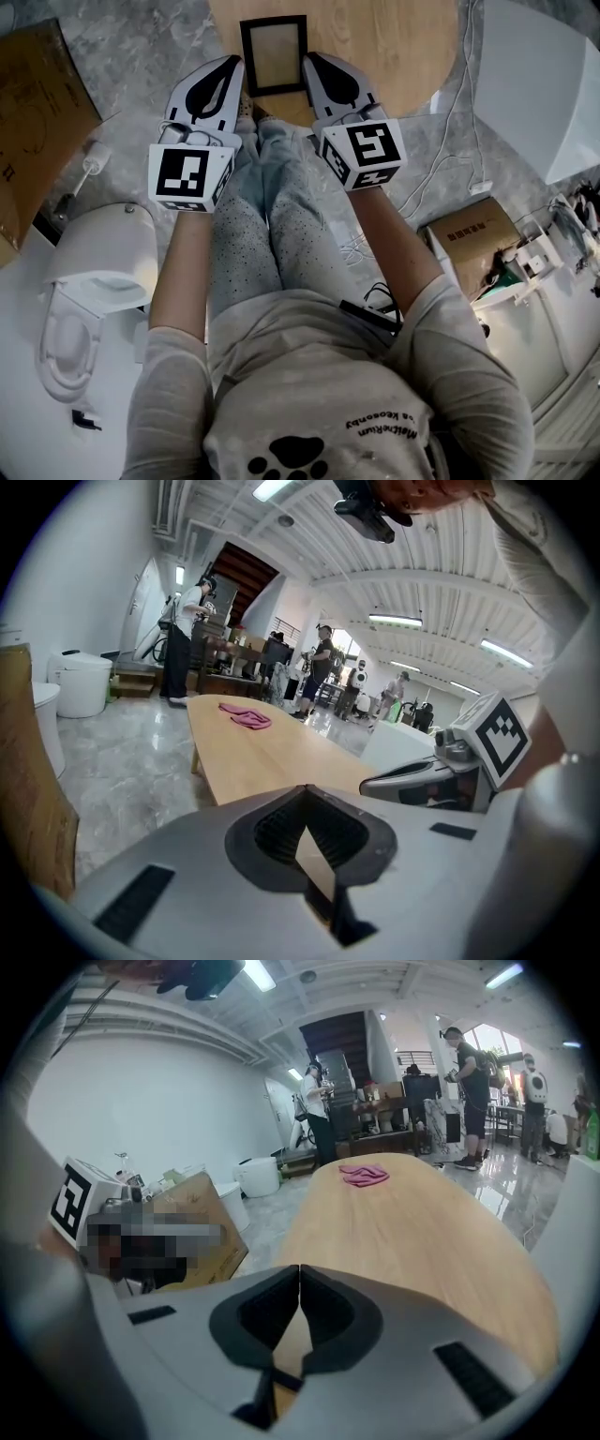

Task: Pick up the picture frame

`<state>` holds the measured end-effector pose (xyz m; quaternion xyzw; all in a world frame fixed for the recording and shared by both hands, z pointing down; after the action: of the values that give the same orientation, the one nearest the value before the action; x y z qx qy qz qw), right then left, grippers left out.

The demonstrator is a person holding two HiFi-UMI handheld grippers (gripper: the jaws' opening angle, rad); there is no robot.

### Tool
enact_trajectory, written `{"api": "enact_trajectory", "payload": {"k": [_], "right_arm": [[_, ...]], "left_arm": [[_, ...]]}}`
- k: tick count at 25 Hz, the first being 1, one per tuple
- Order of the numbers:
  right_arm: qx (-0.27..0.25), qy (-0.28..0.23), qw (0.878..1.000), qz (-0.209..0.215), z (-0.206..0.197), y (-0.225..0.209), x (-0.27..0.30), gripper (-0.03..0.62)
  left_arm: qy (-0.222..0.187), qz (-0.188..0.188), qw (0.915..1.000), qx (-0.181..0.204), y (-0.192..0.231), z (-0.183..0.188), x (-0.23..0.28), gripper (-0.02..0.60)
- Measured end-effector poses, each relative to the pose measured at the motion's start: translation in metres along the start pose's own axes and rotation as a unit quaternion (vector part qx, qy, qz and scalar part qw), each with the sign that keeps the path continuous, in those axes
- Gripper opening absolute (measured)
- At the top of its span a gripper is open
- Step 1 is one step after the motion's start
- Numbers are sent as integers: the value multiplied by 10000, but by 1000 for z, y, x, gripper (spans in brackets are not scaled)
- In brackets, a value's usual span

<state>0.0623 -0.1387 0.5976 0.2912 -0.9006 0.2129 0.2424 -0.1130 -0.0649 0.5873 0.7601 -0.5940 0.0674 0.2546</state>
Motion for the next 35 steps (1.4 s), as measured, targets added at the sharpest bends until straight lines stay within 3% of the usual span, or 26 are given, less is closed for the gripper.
{"api": "enact_trajectory", "payload": {"k": [10,14,23,35], "right_arm": [[85,441,9989,-90,-22,-12,22,12],[253,711,9969,-219,-35,-16,27,86],[505,1251,9890,-610,-62,-24,38,91],[928,1279,9825,-990,-71,-20,41,78]], "left_arm": [[466,-77,9989,4,7,-27,16,9],[614,-118,9980,-107,7,-37,21,9],[933,-172,9953,-197,10,-56,27,9],[1213,-209,9919,-302,16,-75,19,9]]}}
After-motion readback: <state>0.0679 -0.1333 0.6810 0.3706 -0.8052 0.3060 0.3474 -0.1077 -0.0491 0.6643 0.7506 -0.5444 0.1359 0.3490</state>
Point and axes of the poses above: the fingertips, and each gripper's own axes: x forward along the fingers, y to its left, z out of its top, the point moved 9 cm from there along -x, backward along the fingers, and after that the axes turned 5 degrees about -y, right-handed, at the moved point
